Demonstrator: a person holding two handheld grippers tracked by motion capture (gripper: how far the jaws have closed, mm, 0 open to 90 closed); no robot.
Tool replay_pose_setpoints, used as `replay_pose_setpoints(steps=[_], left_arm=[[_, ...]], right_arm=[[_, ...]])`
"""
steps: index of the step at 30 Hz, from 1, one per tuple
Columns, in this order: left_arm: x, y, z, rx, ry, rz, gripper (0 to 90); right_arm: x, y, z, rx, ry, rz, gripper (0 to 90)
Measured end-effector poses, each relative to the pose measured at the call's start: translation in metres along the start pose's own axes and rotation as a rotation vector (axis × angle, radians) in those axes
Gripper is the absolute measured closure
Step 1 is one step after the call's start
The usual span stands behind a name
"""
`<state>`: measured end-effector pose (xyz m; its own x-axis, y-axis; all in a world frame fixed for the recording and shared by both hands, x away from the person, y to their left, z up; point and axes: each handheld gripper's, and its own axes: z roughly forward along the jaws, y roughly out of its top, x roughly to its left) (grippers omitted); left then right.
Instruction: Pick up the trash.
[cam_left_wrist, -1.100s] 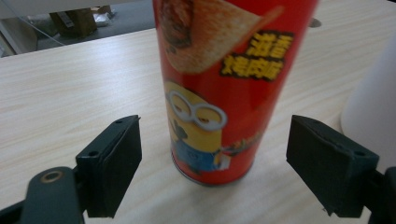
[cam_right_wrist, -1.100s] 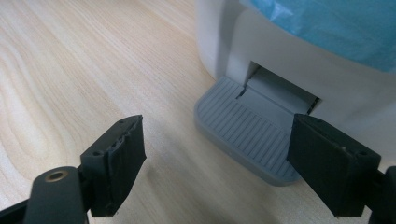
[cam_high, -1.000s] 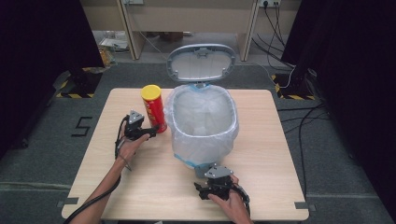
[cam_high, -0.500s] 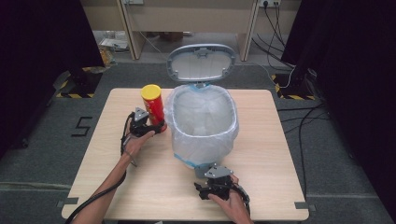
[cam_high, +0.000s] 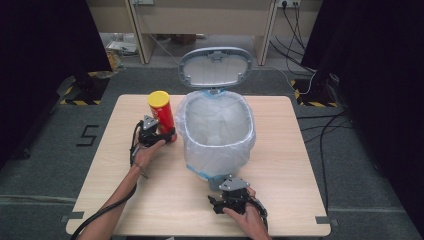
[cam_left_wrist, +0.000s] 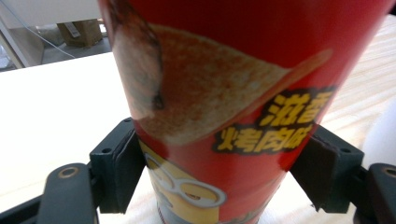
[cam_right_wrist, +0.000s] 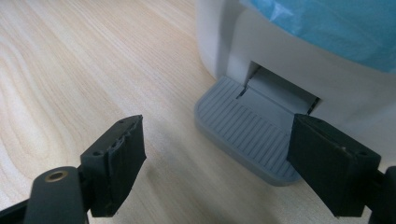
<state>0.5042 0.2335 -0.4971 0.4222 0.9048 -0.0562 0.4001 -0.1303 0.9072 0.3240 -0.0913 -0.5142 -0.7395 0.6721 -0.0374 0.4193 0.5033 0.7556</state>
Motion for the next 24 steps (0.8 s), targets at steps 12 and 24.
replay_pose_setpoints(steps=[12,24], left_arm=[[0.004,0.005,-0.037,0.003,-0.057,-0.021,23.7],[0.002,0.015,-0.063,0.001,-0.125,-0.027,23.7]], right_arm=[[0.001,0.0,0.0,0.003,-0.004,-0.004,19.1],[0.001,0.0,0.0,0.003,-0.005,-0.004,19.1]])
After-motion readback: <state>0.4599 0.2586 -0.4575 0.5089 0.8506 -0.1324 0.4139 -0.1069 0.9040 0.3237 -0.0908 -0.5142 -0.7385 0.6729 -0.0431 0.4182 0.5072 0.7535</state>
